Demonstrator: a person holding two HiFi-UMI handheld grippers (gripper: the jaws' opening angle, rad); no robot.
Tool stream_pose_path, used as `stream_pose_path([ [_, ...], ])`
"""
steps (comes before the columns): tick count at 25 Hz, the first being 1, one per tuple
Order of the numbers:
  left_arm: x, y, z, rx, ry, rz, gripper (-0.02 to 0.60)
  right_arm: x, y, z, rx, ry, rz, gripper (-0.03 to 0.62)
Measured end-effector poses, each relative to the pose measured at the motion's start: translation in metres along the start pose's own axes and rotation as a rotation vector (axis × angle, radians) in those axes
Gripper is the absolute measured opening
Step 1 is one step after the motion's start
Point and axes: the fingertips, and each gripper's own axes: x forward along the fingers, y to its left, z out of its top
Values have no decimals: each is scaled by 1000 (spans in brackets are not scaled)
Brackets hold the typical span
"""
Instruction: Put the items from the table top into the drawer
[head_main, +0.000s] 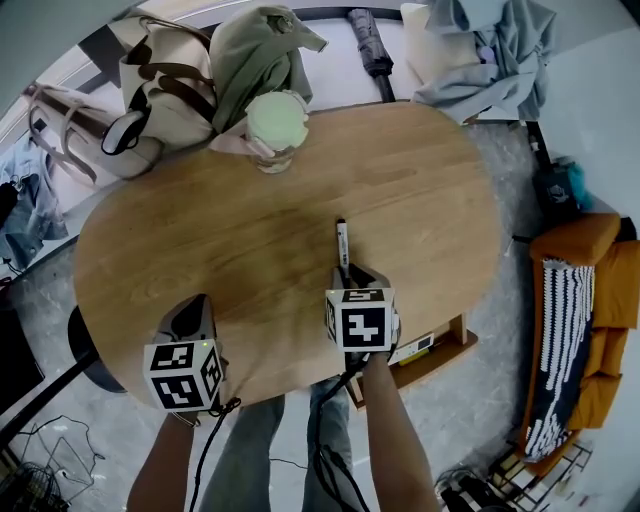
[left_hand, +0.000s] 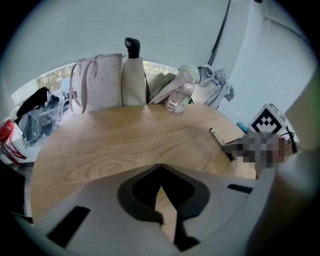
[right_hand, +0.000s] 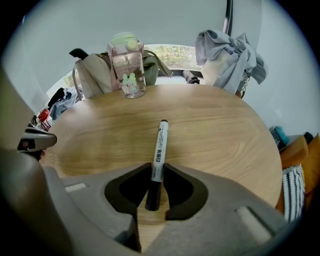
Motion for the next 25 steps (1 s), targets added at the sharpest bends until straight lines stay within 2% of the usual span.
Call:
stream_pose_path([
  [5, -1, -4, -5, 5, 6, 1, -8, -1, -1, -3, -25, 0, -1, 71],
  [16, -2, -21, -8, 22, 11, -6, -8, -16, -12, -12, 16, -27, 8, 69],
  [25, -1, -57, -4, 61, 13, -34, -8, -43, -38, -35, 140, -47, 2, 69],
])
